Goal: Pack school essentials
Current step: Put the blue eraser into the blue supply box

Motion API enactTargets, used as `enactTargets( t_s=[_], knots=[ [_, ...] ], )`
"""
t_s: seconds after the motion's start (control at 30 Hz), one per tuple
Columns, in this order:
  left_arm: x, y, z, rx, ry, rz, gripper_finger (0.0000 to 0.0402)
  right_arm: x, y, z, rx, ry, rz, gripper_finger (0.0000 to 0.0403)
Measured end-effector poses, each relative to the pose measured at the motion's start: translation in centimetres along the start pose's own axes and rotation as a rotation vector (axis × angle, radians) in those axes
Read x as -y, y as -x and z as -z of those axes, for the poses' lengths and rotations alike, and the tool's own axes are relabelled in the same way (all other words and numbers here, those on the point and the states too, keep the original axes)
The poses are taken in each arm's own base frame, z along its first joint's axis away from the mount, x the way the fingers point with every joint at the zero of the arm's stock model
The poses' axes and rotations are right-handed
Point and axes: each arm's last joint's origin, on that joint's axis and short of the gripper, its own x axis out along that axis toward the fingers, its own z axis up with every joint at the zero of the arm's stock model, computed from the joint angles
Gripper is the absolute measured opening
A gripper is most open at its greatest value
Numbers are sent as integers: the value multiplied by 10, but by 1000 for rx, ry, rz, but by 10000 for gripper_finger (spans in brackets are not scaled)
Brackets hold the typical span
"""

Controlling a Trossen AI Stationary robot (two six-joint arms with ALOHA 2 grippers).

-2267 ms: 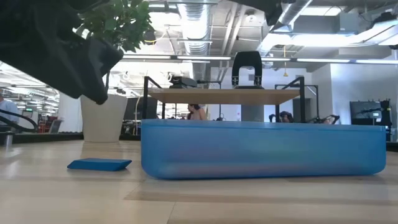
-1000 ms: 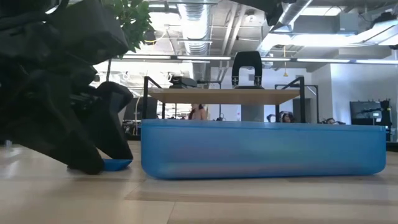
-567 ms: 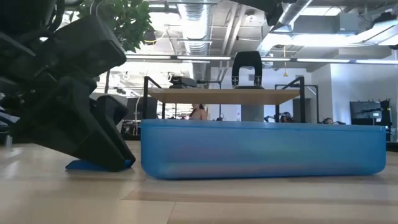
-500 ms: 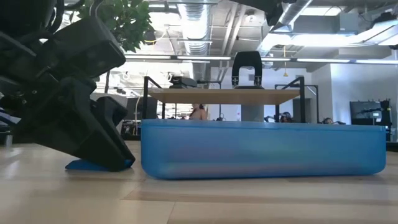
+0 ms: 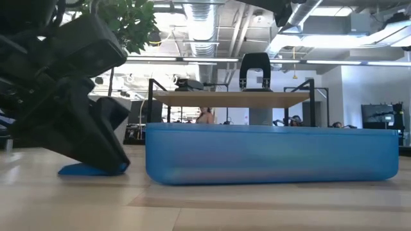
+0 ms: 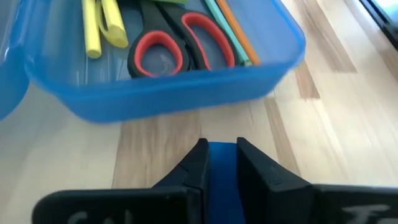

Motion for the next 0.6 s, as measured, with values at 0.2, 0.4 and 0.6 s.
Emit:
enactTargets(
  t_s=[0.2,0.4,0.6],
  knots=[
    [-1,14,-5,-42,-11,-11,32,0,0,0,0,2,0,134],
    [0,34,-25,32,-8,-11,31,0,0,0,0,1,0,134],
    [2,61,-51,172,-31,2,31,1,0,0,0,2,2,134]
  ],
)
